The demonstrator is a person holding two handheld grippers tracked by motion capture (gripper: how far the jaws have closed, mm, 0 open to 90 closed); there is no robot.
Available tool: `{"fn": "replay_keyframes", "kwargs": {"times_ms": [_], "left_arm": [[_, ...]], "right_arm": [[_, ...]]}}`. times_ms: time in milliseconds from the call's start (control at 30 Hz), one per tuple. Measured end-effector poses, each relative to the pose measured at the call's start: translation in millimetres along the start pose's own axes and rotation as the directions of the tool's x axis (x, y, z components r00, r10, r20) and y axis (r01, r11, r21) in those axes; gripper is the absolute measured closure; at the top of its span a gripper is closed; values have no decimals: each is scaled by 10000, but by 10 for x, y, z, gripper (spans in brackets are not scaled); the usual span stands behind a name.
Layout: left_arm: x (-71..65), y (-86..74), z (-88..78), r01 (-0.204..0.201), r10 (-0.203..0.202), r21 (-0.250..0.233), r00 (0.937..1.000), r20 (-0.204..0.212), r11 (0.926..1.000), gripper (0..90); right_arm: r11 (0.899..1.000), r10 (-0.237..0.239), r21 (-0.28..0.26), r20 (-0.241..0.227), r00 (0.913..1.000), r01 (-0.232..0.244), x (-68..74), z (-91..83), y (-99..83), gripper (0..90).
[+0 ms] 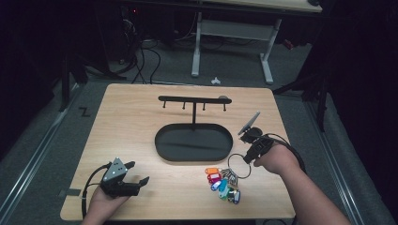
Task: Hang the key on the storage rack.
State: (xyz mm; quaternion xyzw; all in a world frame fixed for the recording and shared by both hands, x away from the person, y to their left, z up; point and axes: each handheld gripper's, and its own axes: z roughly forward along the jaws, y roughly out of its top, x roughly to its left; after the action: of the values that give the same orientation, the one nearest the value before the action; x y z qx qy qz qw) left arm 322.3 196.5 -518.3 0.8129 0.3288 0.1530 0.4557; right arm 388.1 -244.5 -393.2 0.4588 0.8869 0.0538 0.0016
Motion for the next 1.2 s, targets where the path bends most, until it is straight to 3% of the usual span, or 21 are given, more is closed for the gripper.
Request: {"fn": "replay_keyframes", "kwargs": {"times_ms": [700,833,1200], "left_arm": [[-4,-4,11,-27,27,59,10000,8,10000,184],[-3,-4,11,-32,31,78,10000,16,10000,184],[-1,-6,11,-31,31,97,10000,22,9999,185]], "right_arm": [[9985,-77,-545,408,9991,99,150,-656,101,879],[9972,-319,-653,523,9981,353,153,-753,130,879],[9954,-372,-850,792,9962,439,166,-982,230,880]]}}
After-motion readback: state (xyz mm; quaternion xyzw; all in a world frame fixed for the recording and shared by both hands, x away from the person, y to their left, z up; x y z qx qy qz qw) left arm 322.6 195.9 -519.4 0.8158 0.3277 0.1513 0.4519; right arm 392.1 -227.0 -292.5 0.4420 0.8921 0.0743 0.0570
